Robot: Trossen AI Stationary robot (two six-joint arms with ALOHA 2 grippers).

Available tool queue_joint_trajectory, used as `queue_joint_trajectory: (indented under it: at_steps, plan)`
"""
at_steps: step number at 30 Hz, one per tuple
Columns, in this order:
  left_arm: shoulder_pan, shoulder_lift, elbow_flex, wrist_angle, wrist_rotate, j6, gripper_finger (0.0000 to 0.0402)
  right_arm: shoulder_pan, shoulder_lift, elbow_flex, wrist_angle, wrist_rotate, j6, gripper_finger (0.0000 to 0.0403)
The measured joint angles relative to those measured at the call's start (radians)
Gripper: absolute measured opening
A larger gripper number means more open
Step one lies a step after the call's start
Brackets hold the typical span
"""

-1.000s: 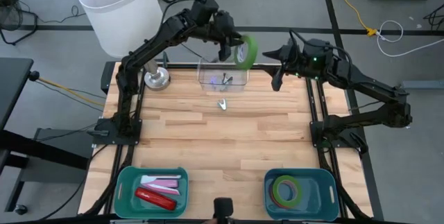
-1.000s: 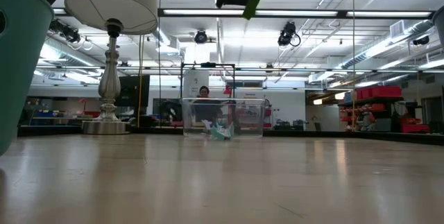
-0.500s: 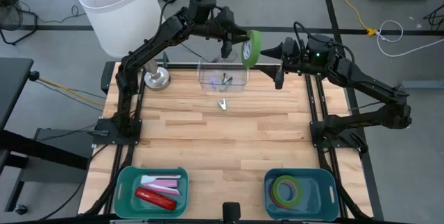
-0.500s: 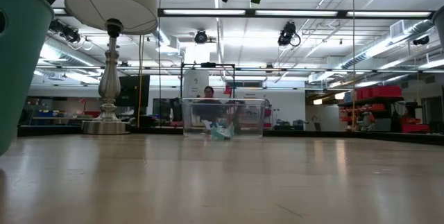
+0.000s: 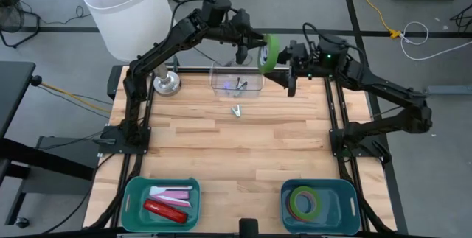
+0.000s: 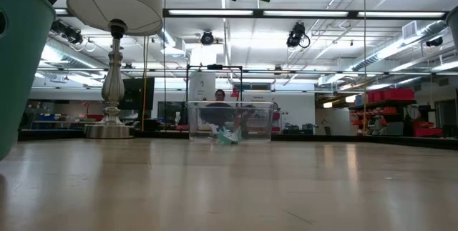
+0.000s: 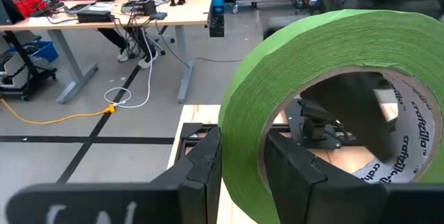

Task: Pick and place Stapler, Stapler remover, tape
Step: Put the green tape into the blue bin

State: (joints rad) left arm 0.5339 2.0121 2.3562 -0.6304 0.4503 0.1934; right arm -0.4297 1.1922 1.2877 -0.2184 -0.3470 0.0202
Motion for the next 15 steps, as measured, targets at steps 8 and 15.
queue_joint_trajectory:
  at_steps: [8, 15]
  plan:
    - [-0.001, 0.0, 0.0, -0.002, 0.0, 0.0, 0.0101, 0.0, 0.012, 0.0, 0.015, -0.028, 0.01, 0.0284]
    - [0.0, 0.0, 0.0, -0.002, 0.0, 0.0, 0.0101, -0.002, 0.01, 0.0, 0.013, -0.028, 0.008, 0.0263]
